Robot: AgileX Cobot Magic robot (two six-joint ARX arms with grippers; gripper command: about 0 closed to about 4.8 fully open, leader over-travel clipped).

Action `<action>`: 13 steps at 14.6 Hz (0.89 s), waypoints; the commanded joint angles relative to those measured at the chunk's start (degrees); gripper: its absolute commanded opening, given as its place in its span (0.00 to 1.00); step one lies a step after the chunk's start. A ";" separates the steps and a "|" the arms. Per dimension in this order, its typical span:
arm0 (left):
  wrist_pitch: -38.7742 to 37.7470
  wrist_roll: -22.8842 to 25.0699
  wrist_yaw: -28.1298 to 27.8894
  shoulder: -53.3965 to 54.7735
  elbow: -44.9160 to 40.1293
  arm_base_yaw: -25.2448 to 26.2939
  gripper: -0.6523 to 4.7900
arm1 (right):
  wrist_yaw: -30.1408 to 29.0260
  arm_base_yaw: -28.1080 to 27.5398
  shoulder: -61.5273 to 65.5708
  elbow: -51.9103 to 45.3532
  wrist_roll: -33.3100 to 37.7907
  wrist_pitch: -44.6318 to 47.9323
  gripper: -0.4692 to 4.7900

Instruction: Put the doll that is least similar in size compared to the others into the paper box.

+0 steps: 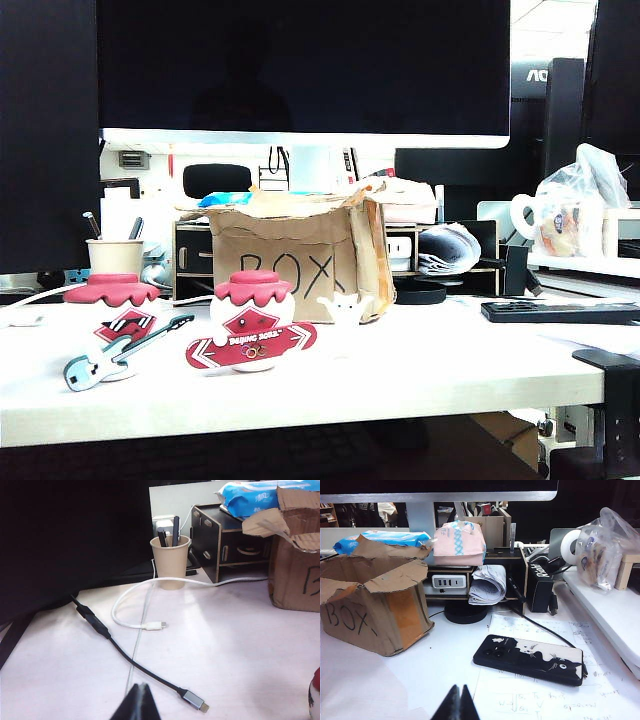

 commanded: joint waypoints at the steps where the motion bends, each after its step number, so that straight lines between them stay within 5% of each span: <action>1: 0.28 0.20 0.20 0.00 0.07 0.02 0.11 | 0.07 0.00 0.00 -0.17 0.11 1.20 0.08; 10: 0.28 0.20 0.20 0.02 0.09 -1.20 0.11 | 0.09 0.00 0.00 -0.17 0.11 0.59 0.08; 13: 0.35 0.20 0.17 2.16 0.09 -11.85 0.11 | 0.07 0.00 0.00 -0.17 0.11 -0.44 0.08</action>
